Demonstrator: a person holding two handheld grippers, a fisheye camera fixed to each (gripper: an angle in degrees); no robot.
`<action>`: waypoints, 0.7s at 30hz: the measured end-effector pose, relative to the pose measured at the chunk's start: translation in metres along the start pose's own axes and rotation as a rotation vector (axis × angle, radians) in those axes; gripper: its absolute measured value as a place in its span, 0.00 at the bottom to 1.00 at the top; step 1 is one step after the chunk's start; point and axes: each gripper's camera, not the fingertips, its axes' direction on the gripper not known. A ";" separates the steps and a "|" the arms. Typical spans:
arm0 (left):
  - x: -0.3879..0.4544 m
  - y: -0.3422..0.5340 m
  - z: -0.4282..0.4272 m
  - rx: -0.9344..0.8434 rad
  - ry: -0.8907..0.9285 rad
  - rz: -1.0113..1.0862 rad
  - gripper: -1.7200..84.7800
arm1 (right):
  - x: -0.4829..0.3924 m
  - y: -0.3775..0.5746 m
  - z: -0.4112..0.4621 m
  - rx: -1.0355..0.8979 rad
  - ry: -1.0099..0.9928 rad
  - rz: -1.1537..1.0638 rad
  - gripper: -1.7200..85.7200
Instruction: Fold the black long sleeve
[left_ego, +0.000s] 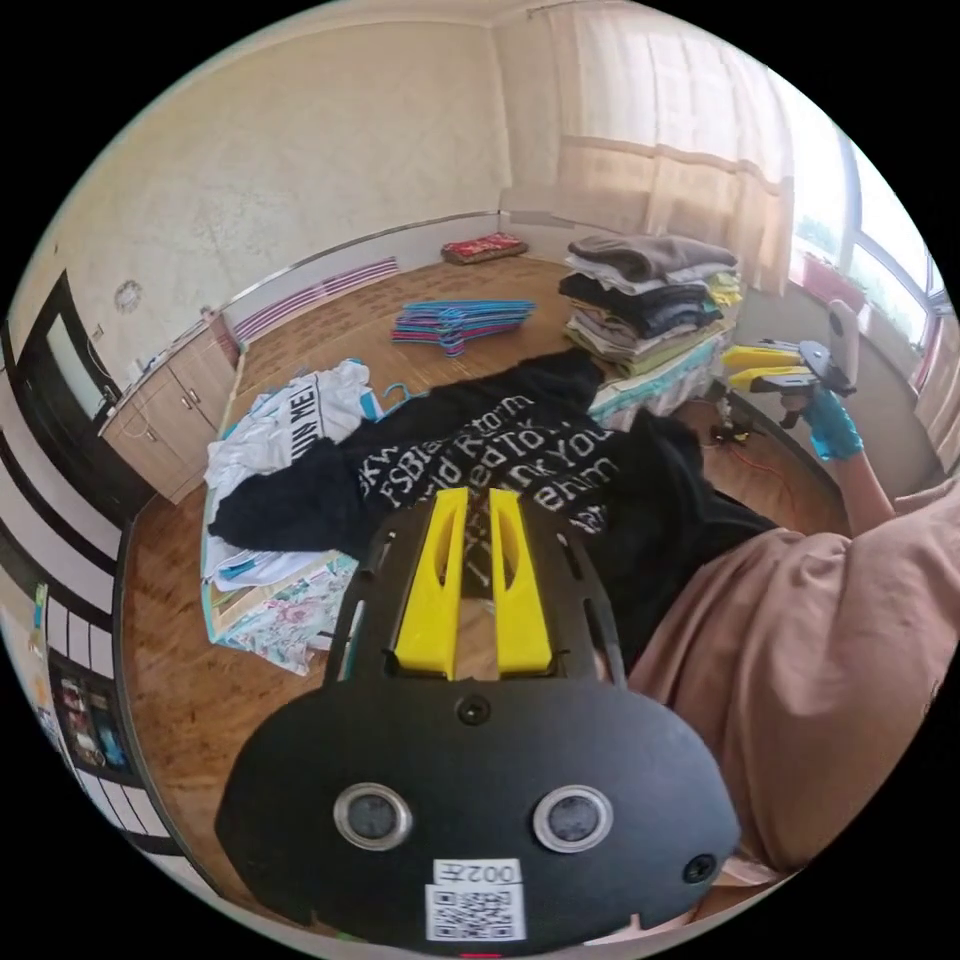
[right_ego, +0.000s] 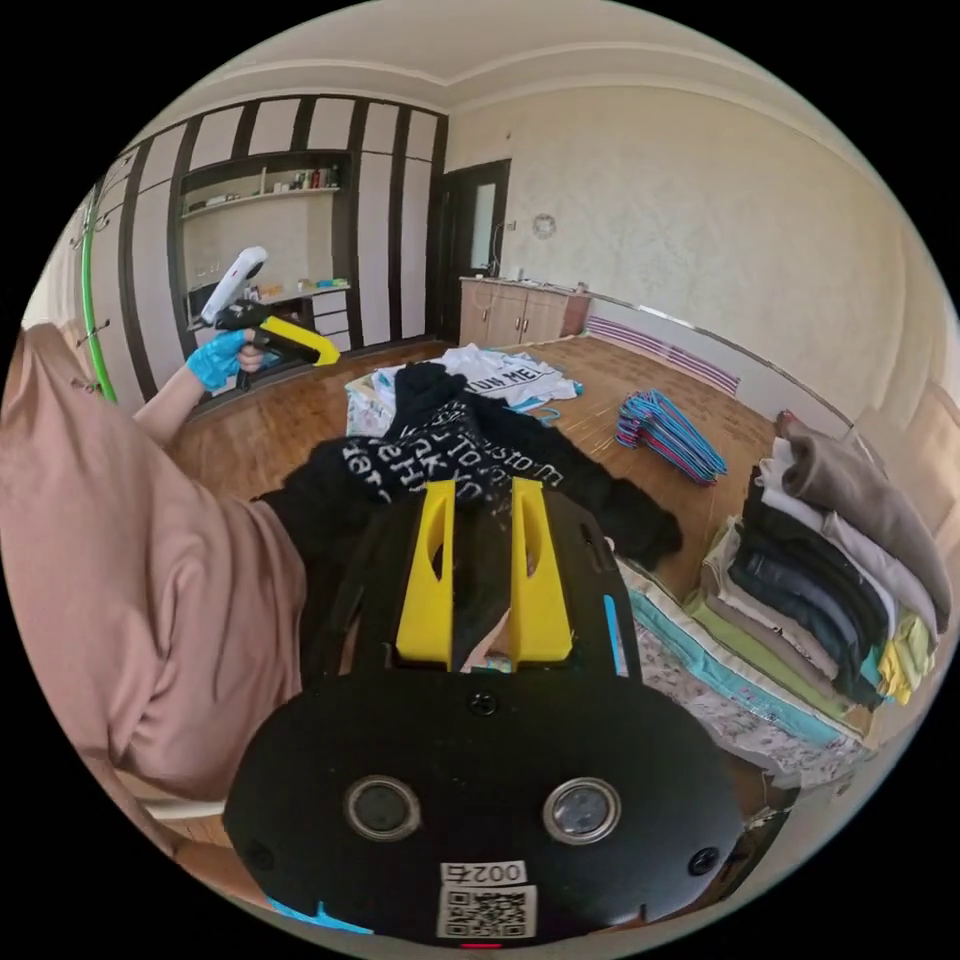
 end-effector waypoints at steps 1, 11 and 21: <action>-0.005 -0.010 0.007 -0.019 -0.029 -0.005 0.04 | 0.006 -0.004 0.007 0.007 0.000 0.012 0.12; -0.052 -0.091 0.071 -0.021 -0.076 -0.099 0.05 | 0.090 -0.091 0.168 -0.037 -0.013 0.045 0.13; -0.130 -0.173 0.166 0.006 -0.043 -0.207 0.05 | 0.181 -0.189 0.382 -0.204 -0.084 -0.028 0.12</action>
